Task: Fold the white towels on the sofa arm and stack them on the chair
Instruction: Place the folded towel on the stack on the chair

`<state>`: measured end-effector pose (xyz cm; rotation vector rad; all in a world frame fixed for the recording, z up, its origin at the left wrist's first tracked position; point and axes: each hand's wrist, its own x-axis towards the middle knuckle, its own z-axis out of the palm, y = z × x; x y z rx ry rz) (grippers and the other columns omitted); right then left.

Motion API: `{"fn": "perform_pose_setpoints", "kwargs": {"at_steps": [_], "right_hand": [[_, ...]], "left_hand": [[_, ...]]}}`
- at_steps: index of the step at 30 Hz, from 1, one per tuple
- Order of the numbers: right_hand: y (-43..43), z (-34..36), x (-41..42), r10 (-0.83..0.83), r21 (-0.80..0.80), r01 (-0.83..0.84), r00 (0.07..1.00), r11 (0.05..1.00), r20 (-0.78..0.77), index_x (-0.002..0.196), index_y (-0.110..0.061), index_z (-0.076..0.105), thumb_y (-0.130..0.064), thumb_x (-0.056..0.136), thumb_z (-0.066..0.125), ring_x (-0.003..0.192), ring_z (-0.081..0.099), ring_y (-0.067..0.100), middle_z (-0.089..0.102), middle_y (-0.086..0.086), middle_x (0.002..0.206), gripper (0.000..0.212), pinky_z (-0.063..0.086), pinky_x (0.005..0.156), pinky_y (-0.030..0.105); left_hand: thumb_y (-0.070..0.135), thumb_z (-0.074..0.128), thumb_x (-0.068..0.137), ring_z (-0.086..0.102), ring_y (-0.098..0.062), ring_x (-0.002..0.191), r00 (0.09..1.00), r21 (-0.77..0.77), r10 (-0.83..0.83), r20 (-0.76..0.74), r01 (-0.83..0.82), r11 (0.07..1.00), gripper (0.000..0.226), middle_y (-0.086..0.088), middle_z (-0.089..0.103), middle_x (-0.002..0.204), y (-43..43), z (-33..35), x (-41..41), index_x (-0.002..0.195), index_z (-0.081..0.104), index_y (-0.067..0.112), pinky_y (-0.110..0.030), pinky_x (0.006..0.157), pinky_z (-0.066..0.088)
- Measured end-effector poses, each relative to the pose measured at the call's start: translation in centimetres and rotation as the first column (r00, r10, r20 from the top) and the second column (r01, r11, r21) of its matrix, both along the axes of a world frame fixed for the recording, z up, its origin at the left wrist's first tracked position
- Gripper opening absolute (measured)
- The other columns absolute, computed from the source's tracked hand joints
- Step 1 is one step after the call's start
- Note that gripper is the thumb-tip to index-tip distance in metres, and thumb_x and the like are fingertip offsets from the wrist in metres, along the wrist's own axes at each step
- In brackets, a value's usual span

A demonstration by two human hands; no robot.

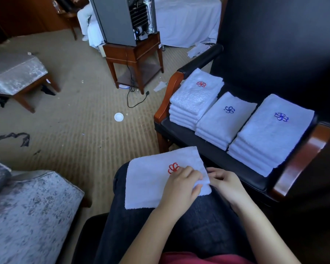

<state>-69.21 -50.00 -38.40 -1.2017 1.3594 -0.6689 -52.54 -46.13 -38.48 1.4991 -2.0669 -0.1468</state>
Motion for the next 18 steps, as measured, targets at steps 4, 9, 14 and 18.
{"fn": "perform_pose_setpoints", "kwargs": {"at_steps": [4,9,14,18], "right_hand": [[-0.1,0.5,-0.5,0.028,0.02,-0.028,0.999,0.999,0.032,0.077,-0.02,0.08,-0.018,0.082,0.072,0.109,0.061,0.003,0.068,-0.011,0.113,0.01,0.046,0.099,0.032],[-1.8,1.5,1.6,-0.053,-0.044,0.052,0.998,0.998,-0.041,0.063,0.002,0.052,-0.033,0.096,0.055,0.057,0.044,0.015,0.047,-0.003,0.06,0.048,0.035,0.061,0.025],[-3.5,1.8,3.6,-0.079,-0.048,0.074,0.992,0.996,-0.096,0.065,0.009,0.049,-0.024,0.09,0.06,0.063,0.039,0.015,0.042,0.018,0.065,0.043,0.032,0.059,0.026],[-3.5,0.4,3.5,-0.09,-0.098,0.068,0.967,0.993,-0.238,0.072,0.01,0.055,-0.025,0.088,0.057,0.06,0.041,0.015,0.049,0.014,0.065,0.038,0.033,0.057,0.028]], "left_hand": [[0.03,0.059,0.082,0.051,-0.013,0.087,0.999,0.037,-0.036,0.011,0.036,0.999,0.014,0.01,0.056,0.097,0.2,-0.8,0.4,0.093,0.064,0.023,-0.022,0.08,0.036],[0.038,0.047,0.095,0.053,-0.007,0.104,0.99,0.123,-0.033,-0.137,0.05,0.991,0.027,0.014,0.062,0.111,0.6,0.3,1.3,0.097,0.071,0.025,-0.019,0.092,0.036],[0.033,0.044,0.092,0.058,-0.01,0.102,0.986,0.088,0.069,-0.151,-0.056,0.994,0.029,0.013,0.066,0.107,0.2,0.9,4.3,0.098,0.071,0.021,-0.03,0.091,0.045],[0.03,0.046,0.088,0.063,-0.02,0.092,0.936,0.013,0.347,-0.061,-0.347,0.938,0.029,0.006,0.069,0.099,0.4,0.7,8.8,0.095,0.07,0.015,-0.034,0.08,0.052]]}}
